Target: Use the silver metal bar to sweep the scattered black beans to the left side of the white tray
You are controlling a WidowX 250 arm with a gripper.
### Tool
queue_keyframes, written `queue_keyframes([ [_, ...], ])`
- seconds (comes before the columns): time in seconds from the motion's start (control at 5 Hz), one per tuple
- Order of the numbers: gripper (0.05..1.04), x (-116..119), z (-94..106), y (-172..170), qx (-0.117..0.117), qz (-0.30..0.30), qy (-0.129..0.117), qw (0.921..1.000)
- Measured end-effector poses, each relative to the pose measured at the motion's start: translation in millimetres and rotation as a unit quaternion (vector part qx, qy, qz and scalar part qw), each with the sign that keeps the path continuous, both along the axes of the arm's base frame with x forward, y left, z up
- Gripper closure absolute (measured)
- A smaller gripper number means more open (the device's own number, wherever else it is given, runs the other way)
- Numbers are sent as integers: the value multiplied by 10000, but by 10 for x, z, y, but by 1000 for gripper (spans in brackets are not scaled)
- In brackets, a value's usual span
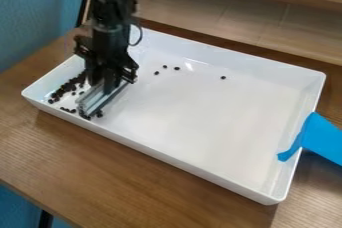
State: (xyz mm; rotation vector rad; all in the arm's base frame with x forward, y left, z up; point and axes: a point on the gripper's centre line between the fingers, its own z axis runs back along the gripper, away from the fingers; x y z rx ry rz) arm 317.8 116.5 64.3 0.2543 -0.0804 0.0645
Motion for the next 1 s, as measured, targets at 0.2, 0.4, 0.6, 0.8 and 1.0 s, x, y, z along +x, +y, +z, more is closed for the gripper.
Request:
queue_keyframes([
  [0.2,745,-29,-71,-58,9,17,-9,10000],
  [0.4,745,10,-142,-68,101,30,-43,9999],
  [0.6,745,78,-199,-57,309,16,-144,9994],
  [0.8,745,182,-235,19,530,45,-348,9980],
  [1.0,745,263,-230,69,714,53,-601,9956],
])
